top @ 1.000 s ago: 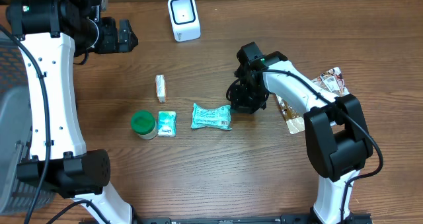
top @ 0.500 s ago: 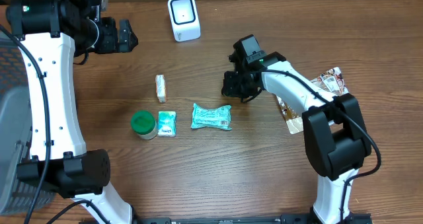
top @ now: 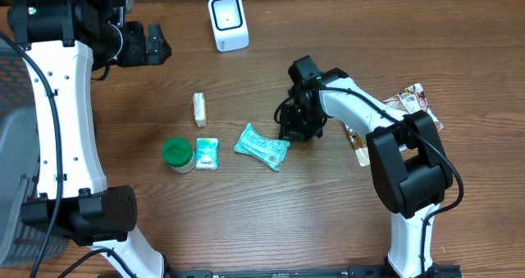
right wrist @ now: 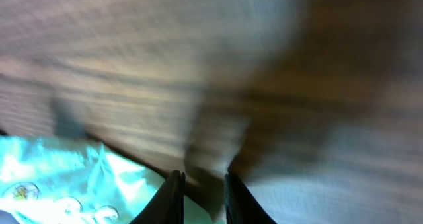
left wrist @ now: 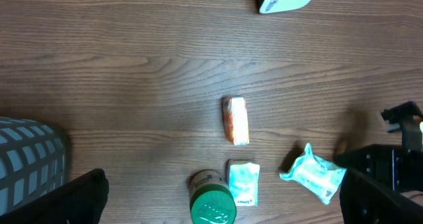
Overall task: Scan the item barcode
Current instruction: 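Lower the right gripper onto the light-green tissue pack and grasp it, then lift the tissue pack with the right gripper toward the scanner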
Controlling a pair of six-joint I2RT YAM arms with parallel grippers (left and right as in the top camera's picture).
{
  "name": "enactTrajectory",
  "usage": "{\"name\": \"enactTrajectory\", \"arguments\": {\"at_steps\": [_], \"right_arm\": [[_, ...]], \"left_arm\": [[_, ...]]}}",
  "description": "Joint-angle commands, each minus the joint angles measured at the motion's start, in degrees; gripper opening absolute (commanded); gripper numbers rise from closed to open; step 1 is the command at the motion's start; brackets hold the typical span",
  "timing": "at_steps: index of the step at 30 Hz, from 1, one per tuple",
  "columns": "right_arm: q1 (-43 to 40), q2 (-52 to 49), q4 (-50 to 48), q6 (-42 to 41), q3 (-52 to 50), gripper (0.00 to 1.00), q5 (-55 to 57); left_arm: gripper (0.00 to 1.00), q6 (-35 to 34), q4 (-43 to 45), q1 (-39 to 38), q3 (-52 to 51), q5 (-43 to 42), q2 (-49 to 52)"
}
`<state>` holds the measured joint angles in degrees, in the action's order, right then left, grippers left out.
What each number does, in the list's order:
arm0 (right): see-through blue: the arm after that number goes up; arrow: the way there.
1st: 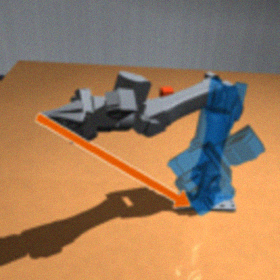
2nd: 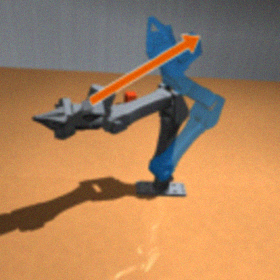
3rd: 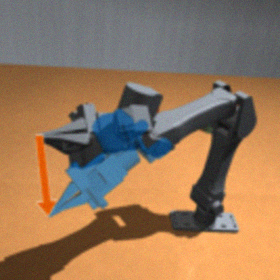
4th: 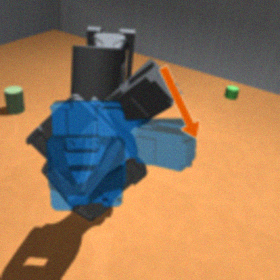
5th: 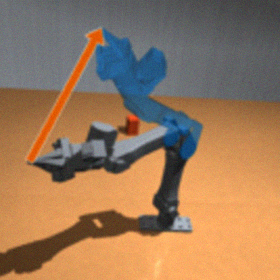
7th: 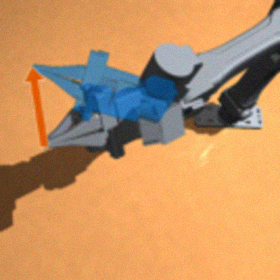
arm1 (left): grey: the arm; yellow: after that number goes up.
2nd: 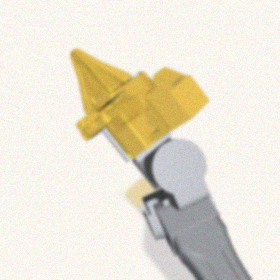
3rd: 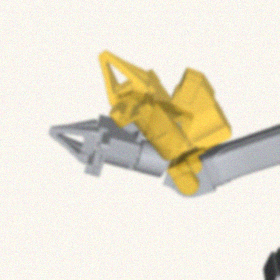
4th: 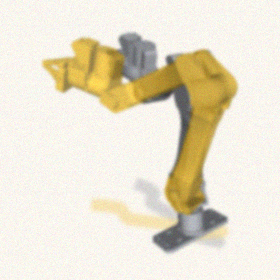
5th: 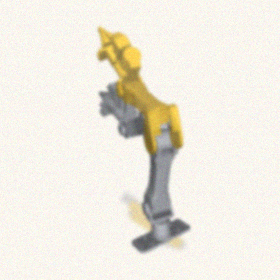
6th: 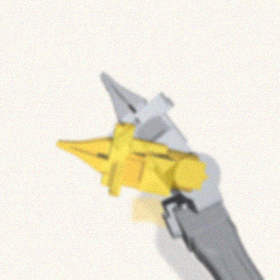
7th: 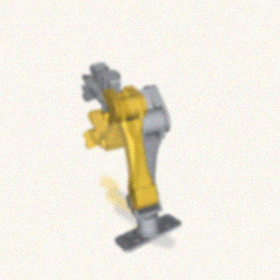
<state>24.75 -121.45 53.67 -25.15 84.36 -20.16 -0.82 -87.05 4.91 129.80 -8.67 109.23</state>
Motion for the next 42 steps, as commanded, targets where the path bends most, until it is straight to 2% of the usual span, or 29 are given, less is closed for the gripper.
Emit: {"name": "enactTrajectory", "arguments": {"at_steps": [1,11,19,25,27,30,33,36,38,40,42], "right_arm": [[0.3,-0.1,2.2,-0.1,0.0,0.18,-1.7],[4.2,-0.1,8.2,1.6,0.0,0.18,-2.6],[10.2,-0.1,9.1,2.4,0.0,0.18,-3.0],[11.3,-0.1,9.9,2.8,0.0,0.18,-4.8],[11.2,-0.1,10.2,3.1,0.4,0.14,-4.8],[10.6,0.3,13.5,7.7,3.0,0.13,-6.0],[9.8,1.6,19.6,14.5,7.8,0.21,-6.0],[7.7,3.0,25.0,21.6,13.6,0.22,-5.9],[6.0,4.2,25.2,23.8,16.3,0.23,-3.8],[4.2,5.0,22.9,23.7,17.4,0.3,0.0],[2.2,5.3,19.0,23.7,17.4,0.47,2.4]], "left_arm": [[1.0,1.5,0.1,0.0,0.7,0.3,-1.2],[0.99,1.5,0.1,0.0,0.7,0.3,-1.2],[0.99,1.5,0.1,0.0,0.7,0.3,-1.2],[1.0,1.5,0.1,0.0,0.7,0.3,-1.2],[1.0,1.5,0.1,0.0,0.7,0.3,-1.2],[0.99,1.5,0.1,0.0,0.7,0.3,-1.2],[1.0,1.5,0.1,0.0,0.7,0.3,-1.2],[1.0,1.5,0.1,0.0,0.7,0.3,-1.2],[1.0,1.5,0.1,0.0,0.7,0.3,-1.2],[1.0,1.5,0.1,0.0,0.7,0.3,-1.2],[1.0,1.5,0.1,0.0,0.7,0.3,-1.2]]}}
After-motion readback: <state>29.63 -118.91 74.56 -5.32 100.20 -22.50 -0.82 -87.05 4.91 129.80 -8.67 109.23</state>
